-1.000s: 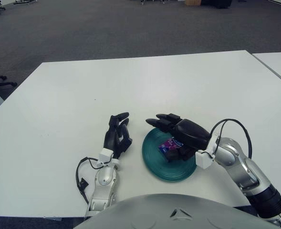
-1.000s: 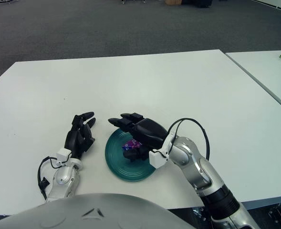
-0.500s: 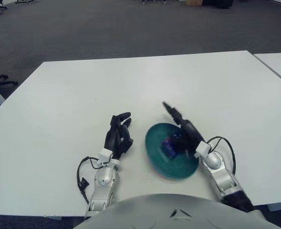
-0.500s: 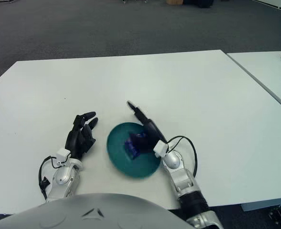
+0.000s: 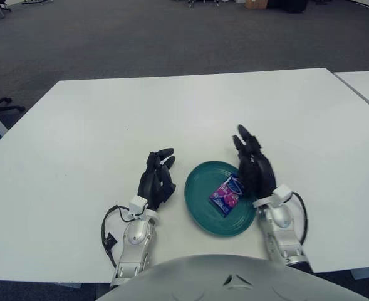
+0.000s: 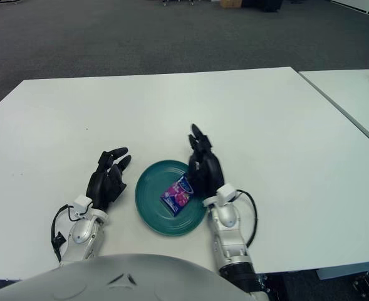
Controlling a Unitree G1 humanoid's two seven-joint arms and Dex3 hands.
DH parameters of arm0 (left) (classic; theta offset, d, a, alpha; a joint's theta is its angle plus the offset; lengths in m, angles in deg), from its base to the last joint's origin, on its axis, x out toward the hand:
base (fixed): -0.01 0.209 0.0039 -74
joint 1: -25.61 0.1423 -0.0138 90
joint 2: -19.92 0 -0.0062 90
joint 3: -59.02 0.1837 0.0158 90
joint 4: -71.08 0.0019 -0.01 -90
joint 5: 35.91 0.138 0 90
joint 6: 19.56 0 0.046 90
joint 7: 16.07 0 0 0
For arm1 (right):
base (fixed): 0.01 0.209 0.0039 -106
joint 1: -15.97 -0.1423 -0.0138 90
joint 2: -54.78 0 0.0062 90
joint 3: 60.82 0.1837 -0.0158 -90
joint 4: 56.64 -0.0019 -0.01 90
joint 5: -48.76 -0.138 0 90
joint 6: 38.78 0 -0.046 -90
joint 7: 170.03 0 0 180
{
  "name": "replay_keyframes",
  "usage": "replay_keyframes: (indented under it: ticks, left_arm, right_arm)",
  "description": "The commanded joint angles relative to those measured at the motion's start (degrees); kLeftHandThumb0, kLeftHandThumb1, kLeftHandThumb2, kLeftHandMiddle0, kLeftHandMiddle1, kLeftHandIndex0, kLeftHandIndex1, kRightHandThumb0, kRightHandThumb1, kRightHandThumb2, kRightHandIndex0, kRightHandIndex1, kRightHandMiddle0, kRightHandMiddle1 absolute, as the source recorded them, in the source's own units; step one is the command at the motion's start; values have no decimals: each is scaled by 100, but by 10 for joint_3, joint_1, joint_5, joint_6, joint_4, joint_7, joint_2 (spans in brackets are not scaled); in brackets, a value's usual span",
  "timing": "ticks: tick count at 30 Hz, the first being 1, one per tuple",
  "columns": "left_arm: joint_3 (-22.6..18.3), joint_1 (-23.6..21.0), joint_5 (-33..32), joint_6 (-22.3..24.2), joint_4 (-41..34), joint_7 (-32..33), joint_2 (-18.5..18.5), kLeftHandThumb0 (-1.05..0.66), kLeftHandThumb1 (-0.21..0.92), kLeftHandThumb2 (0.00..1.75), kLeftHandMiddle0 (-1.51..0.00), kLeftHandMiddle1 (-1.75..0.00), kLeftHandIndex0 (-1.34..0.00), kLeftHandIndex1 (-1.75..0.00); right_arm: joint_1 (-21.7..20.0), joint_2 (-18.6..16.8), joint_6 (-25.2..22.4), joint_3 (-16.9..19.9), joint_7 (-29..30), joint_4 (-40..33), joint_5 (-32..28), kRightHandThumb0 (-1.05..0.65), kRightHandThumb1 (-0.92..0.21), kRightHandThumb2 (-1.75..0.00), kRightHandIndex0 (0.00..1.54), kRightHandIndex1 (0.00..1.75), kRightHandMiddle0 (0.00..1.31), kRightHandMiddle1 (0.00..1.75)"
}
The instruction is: Put the gum into the plate.
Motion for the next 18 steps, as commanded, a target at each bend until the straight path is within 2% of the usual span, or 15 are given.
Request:
replay_keyframes:
  ticks: [1,9,18]
  left_arm:
    - [-5,6,-8,12,1,-4,-3,-97,92,96,-39,-36,-15,-105]
    - [-10,7,-17,17,0,-13,-6,-96,92,96,-39,-36,-14,-104]
    - [-14,2,-19,23,4,-19,-9,-96,92,97,-40,-36,-15,-104]
  right_arm:
    - [8,-7,-45,17,1,-28,-29,-105,-92,-93,18,3,0,55]
    - [35,10,-93,54,9,-71,-25,-105,-92,-93,23,4,0,63]
    - [39,13,-100,65,14,-91,0,-105,-92,-93,30,6,0,72]
